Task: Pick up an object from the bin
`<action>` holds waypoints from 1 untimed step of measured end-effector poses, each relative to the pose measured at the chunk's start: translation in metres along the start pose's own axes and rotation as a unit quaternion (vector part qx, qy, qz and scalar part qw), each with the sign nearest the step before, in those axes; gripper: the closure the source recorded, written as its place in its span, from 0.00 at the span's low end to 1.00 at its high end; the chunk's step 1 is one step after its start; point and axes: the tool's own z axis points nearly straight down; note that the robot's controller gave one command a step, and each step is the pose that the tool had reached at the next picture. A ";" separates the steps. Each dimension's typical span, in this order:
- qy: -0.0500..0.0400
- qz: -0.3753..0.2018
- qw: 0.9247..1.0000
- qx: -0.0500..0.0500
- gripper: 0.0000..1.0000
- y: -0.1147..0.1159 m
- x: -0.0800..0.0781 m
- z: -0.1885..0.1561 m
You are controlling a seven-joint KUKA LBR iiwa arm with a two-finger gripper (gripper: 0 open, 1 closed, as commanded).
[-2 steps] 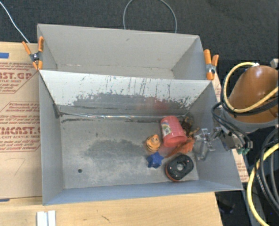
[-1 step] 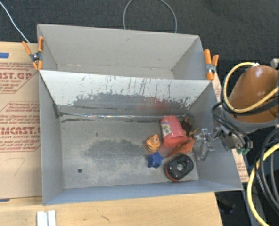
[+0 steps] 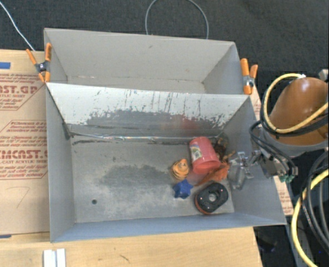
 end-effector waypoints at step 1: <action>0.000 0.000 1.000 0.000 1.00 0.000 0.000 0.000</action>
Offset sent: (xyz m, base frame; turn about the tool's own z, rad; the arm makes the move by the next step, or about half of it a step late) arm 0.0000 0.0000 0.0000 0.0000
